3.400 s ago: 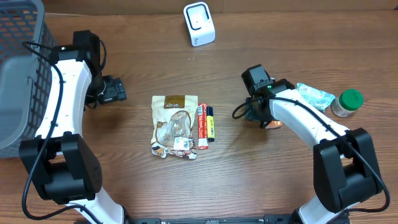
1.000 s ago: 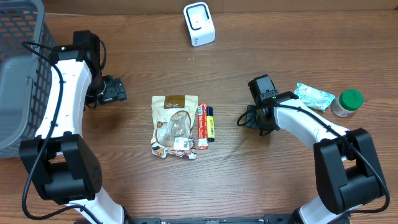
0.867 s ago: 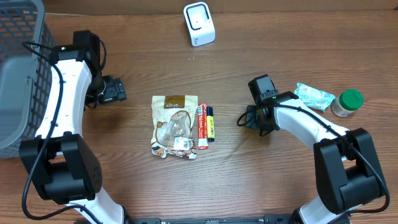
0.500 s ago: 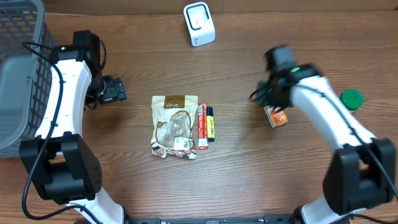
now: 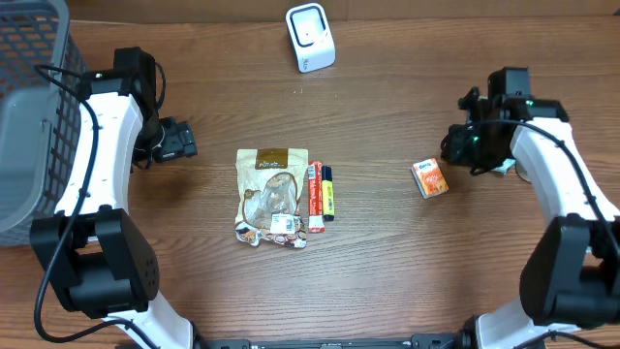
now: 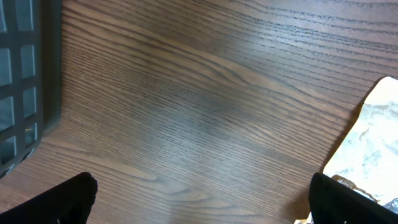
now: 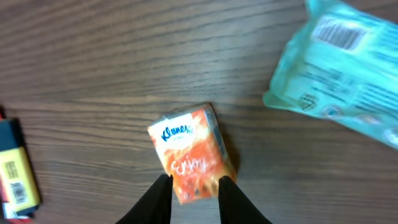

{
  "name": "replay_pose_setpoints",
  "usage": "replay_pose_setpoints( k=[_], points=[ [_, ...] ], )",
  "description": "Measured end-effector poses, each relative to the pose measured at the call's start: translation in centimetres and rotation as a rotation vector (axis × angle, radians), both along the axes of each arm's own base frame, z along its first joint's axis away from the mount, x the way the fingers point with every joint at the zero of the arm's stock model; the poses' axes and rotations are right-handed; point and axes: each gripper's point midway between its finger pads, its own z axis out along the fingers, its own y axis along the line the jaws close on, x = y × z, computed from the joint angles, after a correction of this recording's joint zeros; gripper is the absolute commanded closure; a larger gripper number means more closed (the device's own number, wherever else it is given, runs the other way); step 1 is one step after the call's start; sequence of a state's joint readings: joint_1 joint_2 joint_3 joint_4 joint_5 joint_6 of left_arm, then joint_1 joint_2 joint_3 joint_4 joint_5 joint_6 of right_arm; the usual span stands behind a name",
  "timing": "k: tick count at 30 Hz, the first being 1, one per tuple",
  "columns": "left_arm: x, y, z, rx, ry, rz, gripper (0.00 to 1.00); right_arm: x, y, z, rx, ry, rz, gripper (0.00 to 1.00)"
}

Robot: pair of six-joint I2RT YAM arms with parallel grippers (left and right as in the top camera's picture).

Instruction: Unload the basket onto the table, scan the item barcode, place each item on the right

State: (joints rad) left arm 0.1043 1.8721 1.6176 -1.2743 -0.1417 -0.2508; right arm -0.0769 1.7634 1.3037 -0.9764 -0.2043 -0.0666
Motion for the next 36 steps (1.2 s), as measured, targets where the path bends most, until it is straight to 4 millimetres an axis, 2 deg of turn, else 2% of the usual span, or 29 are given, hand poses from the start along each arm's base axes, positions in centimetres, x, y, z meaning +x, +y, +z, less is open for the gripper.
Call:
replay_pose_setpoints(
  k=[6,16,17,18,19,25,27,29,33,36],
  points=[
    [0.0,0.0,0.0,0.000,0.000,0.000,0.00,-0.2,0.0,-3.2,-0.008,0.005,0.026,0.73],
    [0.0,0.0,0.0,0.000,0.000,0.000,0.00,-1.2,-0.1,-6.3,-0.021,-0.015,0.035,0.73],
    [0.0,0.0,0.0,0.000,0.000,0.000,0.00,-1.2,-0.1,-6.6,-0.022,-0.022,0.035,0.75],
    [0.0,0.0,0.0,0.000,0.000,0.000,0.00,-1.2,-0.1,-6.9,-0.023,-0.027,0.036,0.81],
    [0.0,0.0,0.0,0.000,0.000,0.000,0.00,-1.2,-0.1,-7.0,-0.022,-0.033,0.042,0.95],
    [0.0,0.0,0.0,0.000,0.000,0.000,0.00,-1.6,0.6,-6.5,0.024,-0.004,0.029,0.96],
    [0.0,0.0,0.0,0.000,0.000,0.000,0.00,-2.3,1.0,-5.9,0.051,0.039,0.018,0.96],
    [0.0,0.0,0.0,0.000,0.000,0.000,0.00,-1.9,1.3,-4.8,0.055,0.050,0.006,0.96],
    [0.0,0.0,0.0,0.000,0.000,0.000,0.00,0.1,1.7,-2.0,-0.059,-0.018,-0.012,0.96],
    [0.0,0.0,0.0,0.000,0.000,0.000,0.01,-0.2,3.0,-0.7,-0.230,-0.048,-0.004,0.96]
  ],
)
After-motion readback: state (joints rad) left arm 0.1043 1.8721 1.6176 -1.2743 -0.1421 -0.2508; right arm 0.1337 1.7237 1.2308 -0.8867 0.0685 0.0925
